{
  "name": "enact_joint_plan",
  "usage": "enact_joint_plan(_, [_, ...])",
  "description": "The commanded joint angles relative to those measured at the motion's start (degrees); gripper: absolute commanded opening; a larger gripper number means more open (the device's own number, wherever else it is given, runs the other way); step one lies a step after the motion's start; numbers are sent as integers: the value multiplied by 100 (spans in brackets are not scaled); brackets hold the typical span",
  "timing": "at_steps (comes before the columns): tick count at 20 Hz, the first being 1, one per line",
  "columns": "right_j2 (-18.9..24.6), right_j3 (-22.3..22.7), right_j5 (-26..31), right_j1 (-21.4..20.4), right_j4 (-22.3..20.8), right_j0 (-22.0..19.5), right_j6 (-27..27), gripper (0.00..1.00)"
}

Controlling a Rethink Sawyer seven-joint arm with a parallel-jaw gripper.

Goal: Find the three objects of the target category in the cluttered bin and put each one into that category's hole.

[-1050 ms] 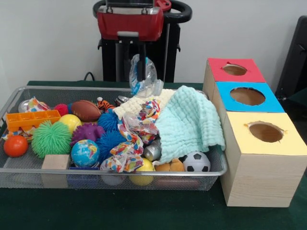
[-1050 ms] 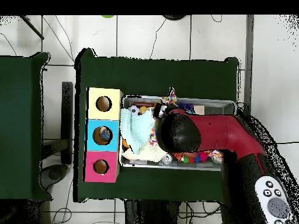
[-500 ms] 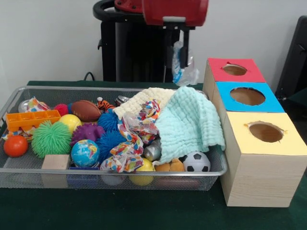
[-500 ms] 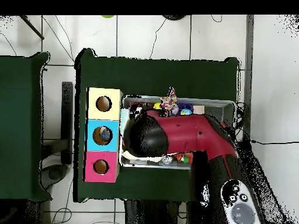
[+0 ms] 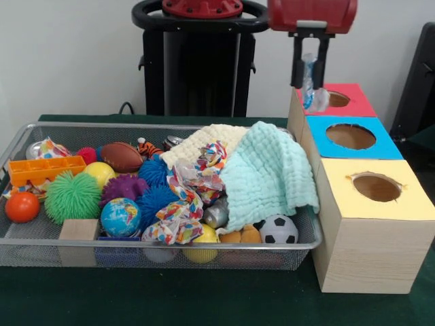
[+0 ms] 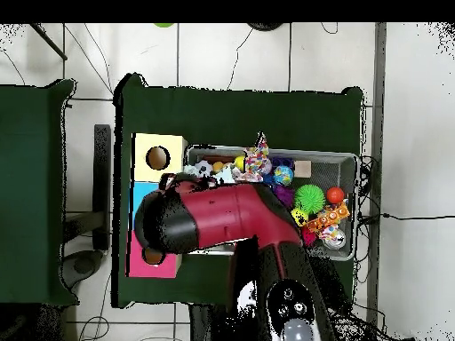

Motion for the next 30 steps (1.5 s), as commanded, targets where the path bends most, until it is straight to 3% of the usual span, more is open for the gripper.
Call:
enact_joint_plan(1, [-682, 439, -244, 410, 192, 417, 1809, 0])
enact_joint_plan(8, [-1235, 366, -705, 819, 419, 1163, 2118, 0])
enact_joint_plan(15, [-1574, 208, -1243, 1308, 651, 1576, 2195, 0])
enact_joint_plan(22, [-1661, 79, -1381, 1569, 913, 1700, 2038, 0])
enact_joint_plan(27, [-1572, 46, -1071, 1581, 972, 1619, 1660, 0])
enact_joint_plan(28, [-1556, 39, -997, 1586, 998, 1606, 1609, 100])
enact_joint_plan(30, [-1564, 11, -916, 1607, 1056, 1617, 1585, 100])
